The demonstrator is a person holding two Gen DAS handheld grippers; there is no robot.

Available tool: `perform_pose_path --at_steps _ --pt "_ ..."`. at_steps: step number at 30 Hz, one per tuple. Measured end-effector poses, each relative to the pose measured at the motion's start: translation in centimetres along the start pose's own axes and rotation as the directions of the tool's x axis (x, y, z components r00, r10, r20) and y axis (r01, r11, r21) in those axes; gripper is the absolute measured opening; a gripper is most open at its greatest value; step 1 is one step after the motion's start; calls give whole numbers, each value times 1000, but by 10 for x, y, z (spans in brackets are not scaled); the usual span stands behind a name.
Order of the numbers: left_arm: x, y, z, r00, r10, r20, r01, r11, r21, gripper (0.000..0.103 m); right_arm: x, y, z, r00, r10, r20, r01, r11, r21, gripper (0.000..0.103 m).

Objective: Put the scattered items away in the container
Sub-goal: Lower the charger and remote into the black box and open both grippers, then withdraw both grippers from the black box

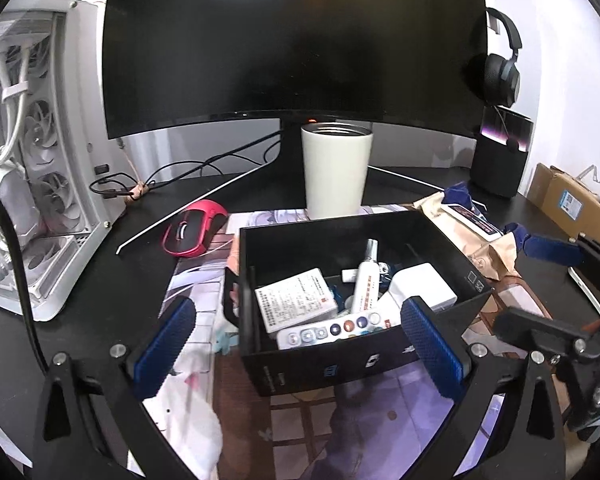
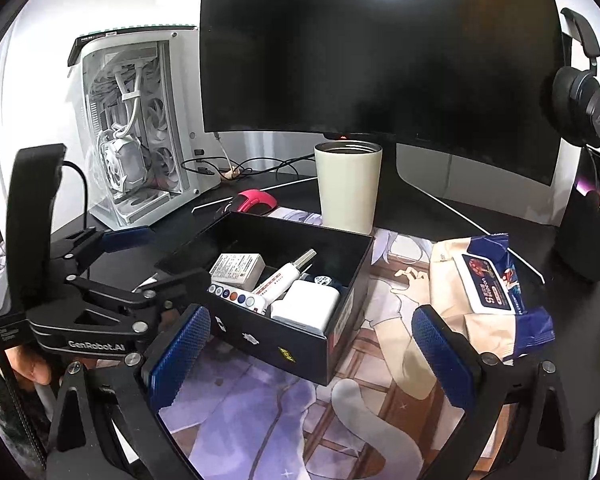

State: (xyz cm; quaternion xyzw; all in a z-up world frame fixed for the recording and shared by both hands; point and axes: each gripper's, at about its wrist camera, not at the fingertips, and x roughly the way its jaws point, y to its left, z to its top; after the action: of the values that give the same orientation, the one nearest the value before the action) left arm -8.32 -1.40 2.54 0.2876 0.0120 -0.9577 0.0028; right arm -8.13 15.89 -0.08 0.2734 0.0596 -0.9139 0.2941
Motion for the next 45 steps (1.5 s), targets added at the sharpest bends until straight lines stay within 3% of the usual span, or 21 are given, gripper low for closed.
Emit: perform_pose_path --at_steps 7,15,30,45 --pt "3 7 -1 1000 20 -17 -20 999 -25 103 4 2 0 1000 -2 -19 2 1000 4 102" --pt "-4 2 -5 999 32 -38 -30 998 48 103 2 3 -2 999 -9 -43 9 1000 -6 102" --pt "-12 -7 -15 999 24 -45 -20 996 89 103 5 12 -4 998 -12 -69 10 999 -32 102" --pt "-16 3 -14 999 22 -43 -20 998 52 103 4 14 -11 997 -22 -77 20 999 -26 102"
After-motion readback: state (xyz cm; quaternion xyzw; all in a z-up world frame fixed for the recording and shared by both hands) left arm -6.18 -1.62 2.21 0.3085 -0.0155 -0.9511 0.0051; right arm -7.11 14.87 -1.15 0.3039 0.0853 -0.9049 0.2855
